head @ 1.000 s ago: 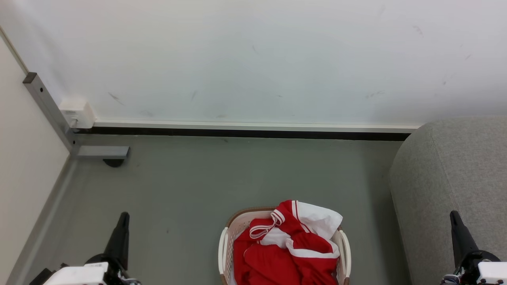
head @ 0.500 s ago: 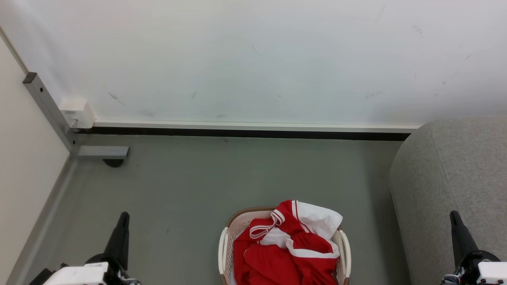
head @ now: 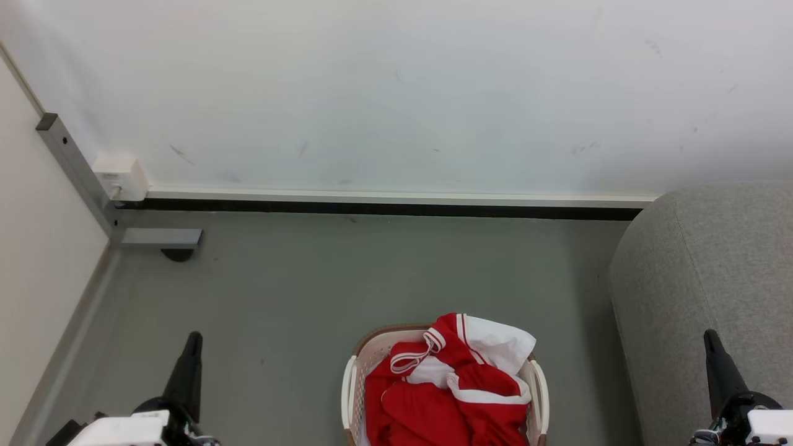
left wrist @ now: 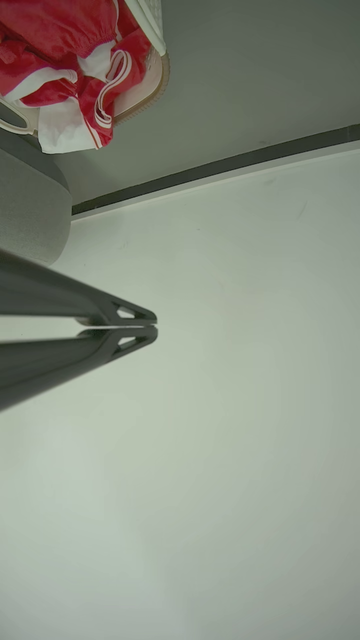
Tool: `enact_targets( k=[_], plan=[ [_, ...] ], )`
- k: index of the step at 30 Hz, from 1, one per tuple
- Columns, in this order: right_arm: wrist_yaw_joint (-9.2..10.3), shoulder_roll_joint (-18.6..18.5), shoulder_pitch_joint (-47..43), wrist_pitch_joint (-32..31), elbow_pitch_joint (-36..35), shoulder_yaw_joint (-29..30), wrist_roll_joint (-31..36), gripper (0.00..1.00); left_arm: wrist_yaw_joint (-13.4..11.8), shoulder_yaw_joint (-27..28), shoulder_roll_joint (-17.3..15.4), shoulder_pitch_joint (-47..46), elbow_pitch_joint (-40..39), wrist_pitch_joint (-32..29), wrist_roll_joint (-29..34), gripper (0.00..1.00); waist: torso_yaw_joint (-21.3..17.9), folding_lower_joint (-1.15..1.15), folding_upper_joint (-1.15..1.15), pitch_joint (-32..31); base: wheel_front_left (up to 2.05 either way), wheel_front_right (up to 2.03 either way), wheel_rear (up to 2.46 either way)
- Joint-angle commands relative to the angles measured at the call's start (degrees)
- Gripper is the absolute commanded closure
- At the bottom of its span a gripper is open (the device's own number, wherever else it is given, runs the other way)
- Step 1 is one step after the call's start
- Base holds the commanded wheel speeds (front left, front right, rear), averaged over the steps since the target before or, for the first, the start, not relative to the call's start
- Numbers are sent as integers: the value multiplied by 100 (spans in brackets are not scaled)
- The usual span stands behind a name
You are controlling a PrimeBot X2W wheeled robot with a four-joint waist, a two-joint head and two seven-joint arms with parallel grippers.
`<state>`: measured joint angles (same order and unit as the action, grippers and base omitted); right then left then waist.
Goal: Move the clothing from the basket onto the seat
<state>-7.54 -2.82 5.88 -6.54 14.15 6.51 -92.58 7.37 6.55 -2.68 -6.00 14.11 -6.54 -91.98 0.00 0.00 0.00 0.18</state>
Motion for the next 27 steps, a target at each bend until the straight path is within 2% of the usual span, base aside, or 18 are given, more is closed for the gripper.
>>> enact_targets(
  k=[1,27],
  plan=[
    [11,-7,62,-13,-26,17,32,100,25,0,-41,-43,-20,-16,-82,100,0,0,0,0,0,0,0],
    [11,-7,62,-13,-26,17,32,100,25,3,-41,-43,-20,-16,-82,100,0,0,0,0,0,0,0]
  ],
)
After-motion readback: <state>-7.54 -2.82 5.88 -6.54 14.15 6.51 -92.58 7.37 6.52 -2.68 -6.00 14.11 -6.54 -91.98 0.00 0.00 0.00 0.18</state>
